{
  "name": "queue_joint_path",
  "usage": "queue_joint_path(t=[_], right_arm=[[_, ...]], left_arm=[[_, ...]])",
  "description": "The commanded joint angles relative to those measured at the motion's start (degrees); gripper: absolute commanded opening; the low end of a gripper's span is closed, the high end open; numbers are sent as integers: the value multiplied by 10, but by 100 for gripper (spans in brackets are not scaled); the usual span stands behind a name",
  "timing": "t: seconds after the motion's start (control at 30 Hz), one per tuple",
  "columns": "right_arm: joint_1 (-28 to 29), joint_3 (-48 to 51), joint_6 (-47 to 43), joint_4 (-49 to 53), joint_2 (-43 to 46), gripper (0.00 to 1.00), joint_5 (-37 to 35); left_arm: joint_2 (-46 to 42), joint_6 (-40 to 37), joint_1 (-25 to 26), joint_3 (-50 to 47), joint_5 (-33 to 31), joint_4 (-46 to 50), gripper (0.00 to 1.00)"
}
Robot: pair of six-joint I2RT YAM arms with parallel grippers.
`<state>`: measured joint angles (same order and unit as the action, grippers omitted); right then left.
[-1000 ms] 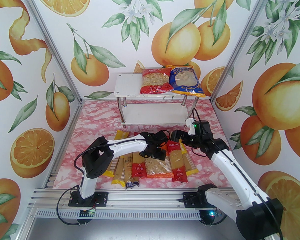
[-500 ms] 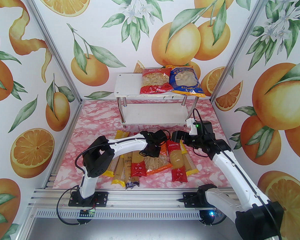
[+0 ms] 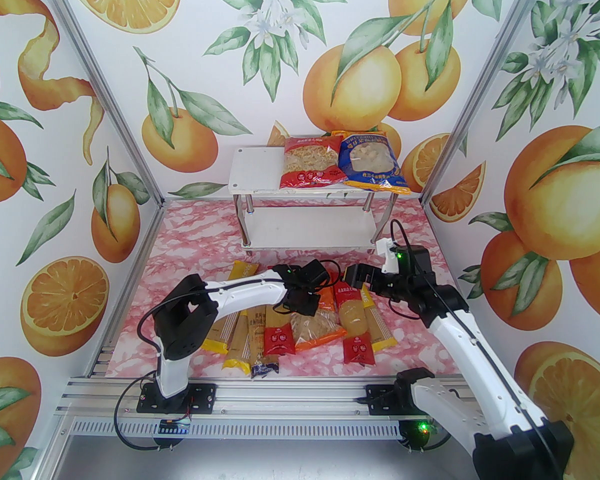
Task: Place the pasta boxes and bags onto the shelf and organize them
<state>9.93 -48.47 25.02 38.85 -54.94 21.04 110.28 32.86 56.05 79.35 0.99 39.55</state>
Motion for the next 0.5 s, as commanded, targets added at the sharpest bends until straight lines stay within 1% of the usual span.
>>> queue_joint_path(t=[0.0,0.17,0.47], right_arm=[[-4,5,12,-4,13,100,-3],[-4,4,18,-2,22,99,-12],[-4,-2,24,0,24,99,-19]], left_arm=[[-60,-27,5,-1,20,-54,0],[-100,-35,3,4,12,-64,0],[-168,-43,-18,15,30,-75,0]])
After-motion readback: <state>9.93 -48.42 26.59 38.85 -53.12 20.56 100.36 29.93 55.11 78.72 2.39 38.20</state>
